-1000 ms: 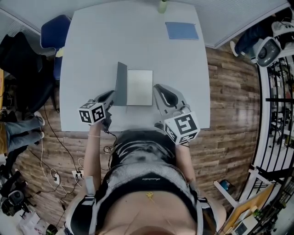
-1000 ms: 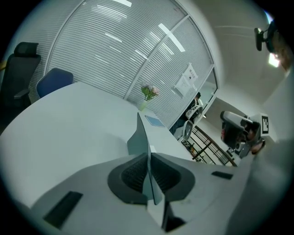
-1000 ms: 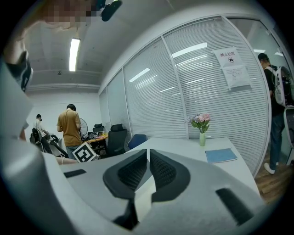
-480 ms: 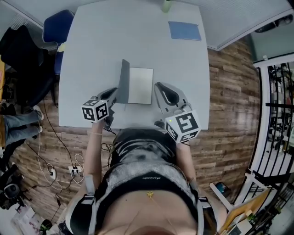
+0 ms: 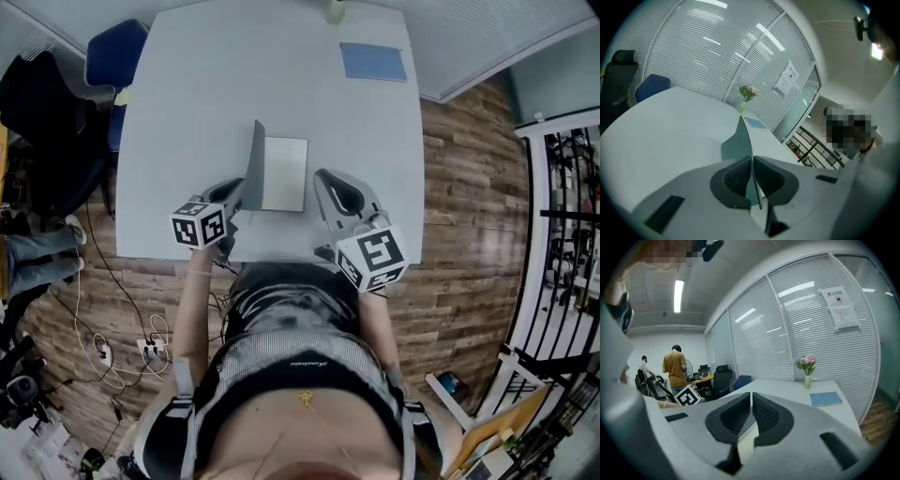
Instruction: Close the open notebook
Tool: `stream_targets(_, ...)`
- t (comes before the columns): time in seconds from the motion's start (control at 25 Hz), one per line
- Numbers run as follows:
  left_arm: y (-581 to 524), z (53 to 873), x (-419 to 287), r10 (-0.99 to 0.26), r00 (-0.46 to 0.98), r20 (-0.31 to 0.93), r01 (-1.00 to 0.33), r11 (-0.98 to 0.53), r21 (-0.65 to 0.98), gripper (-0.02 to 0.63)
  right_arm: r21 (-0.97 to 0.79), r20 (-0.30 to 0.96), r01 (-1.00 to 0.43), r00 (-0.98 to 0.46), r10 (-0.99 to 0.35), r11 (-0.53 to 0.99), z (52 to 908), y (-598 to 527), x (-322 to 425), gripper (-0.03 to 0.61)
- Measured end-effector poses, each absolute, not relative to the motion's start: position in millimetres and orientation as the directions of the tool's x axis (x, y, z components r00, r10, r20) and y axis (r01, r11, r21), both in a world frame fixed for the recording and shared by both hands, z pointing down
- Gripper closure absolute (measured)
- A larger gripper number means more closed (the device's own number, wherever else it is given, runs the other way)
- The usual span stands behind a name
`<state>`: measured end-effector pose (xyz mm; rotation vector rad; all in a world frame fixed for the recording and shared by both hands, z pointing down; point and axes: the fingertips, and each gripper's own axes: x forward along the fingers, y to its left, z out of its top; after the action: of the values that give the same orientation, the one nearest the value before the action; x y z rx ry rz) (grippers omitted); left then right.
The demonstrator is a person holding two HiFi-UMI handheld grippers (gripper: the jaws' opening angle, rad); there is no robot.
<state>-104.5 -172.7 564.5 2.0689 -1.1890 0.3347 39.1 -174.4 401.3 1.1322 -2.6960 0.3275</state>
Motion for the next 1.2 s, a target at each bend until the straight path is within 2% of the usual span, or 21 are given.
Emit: stream_targets(1.2, -174.6, 595.9, -36.2, -0.554, 0.618, 0.558, -0.784, -0.378, 0.492, 0.592, -0.132, 0.295, -0.757, -0.647, -0.703, 0.640, 410.6, -175.0, 73.8, 0.574)
